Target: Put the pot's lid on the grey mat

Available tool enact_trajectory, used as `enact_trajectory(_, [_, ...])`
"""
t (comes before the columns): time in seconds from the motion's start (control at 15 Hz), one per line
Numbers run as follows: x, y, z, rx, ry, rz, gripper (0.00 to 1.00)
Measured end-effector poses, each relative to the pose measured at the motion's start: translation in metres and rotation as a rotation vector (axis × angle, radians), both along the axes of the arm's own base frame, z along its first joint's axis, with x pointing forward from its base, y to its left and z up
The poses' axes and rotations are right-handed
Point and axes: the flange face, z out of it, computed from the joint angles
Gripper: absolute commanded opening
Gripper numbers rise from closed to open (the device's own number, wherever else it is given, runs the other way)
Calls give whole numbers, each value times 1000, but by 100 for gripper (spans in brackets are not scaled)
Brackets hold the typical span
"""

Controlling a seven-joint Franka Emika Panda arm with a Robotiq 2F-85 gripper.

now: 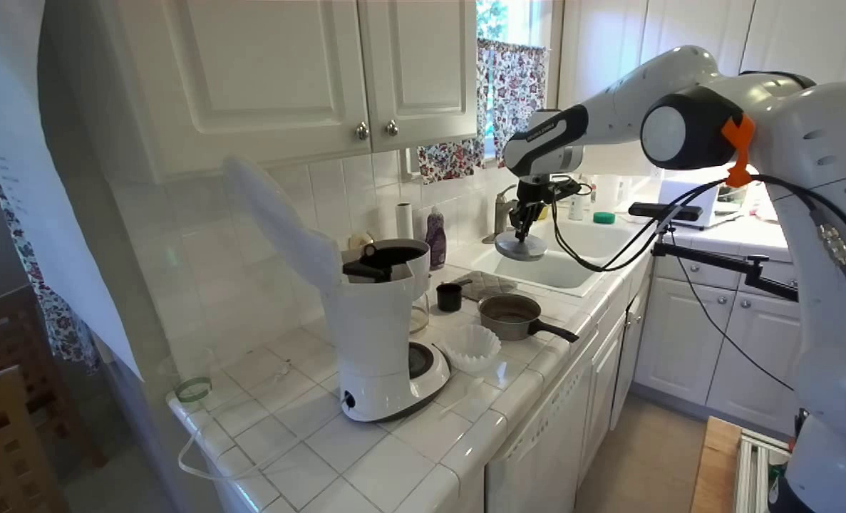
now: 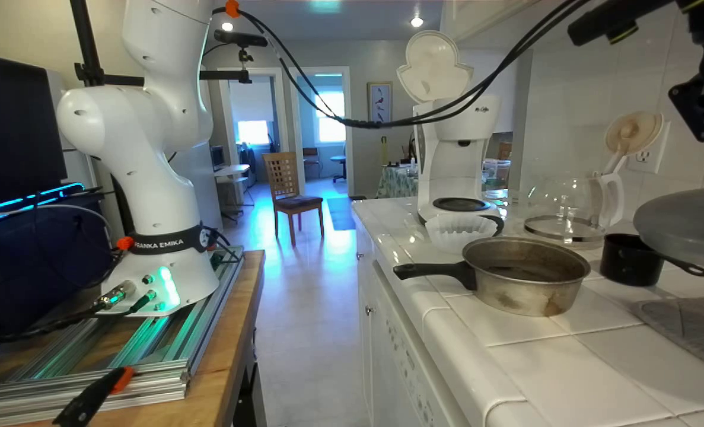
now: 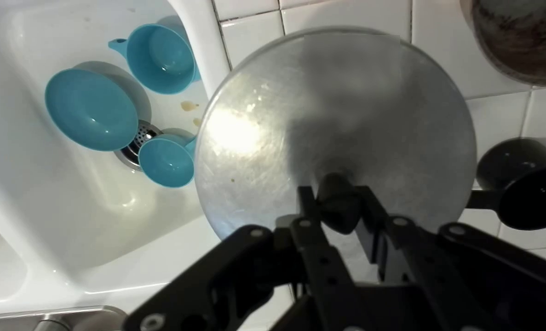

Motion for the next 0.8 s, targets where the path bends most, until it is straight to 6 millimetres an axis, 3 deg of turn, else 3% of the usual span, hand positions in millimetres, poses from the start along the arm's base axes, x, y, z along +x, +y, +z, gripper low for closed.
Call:
enact_trajectory(0.4, [4,-8,-13,7,16,5,6])
enact_trajectory(0.8, [22,-10,-25,7,31,47,6])
